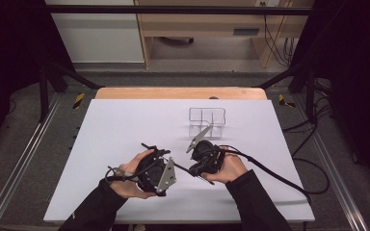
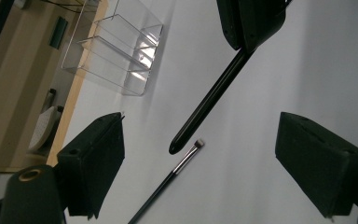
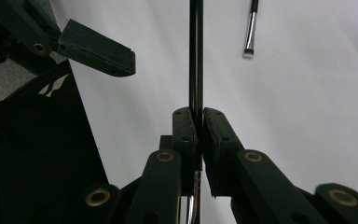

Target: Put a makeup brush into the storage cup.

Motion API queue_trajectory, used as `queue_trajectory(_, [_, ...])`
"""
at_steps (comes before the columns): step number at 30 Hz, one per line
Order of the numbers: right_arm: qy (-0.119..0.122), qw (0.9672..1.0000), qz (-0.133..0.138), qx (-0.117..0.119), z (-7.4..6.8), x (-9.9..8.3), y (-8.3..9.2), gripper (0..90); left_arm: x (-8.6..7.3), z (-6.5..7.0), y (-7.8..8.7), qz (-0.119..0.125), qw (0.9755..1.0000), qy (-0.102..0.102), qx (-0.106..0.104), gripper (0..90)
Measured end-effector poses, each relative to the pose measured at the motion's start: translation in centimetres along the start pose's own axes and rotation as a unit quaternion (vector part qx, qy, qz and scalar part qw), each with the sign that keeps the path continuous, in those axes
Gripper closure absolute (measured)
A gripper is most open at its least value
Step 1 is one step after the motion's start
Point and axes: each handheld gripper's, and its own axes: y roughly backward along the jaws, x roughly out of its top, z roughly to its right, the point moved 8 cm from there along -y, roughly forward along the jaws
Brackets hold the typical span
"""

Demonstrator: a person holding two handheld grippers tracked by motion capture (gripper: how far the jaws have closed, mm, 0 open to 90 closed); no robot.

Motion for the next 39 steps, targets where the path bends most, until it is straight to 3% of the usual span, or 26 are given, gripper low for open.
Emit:
queue_trajectory(14, [-0.001,1.0000,-0.005,0.008,-0.3,-0.1,-0.1,84.4,0.2,0.6,-0.5,-0.010,0.9993,-0.035,0.006,24.4])
queue_trajectory(29, [0.001,0.9998,-0.009,0.019,-0.6,-0.1,-0.5,84.4,0.4,1.5,-1.3,-0.025,0.9962,-0.082,0.015,39.2])
queue_trajectory(39, [0.004,0.9996,-0.014,0.024,-0.9,-0.3,-0.7,84.4,0.7,2.1,-1.7,-0.030,0.9932,-0.111,0.015,54.8])
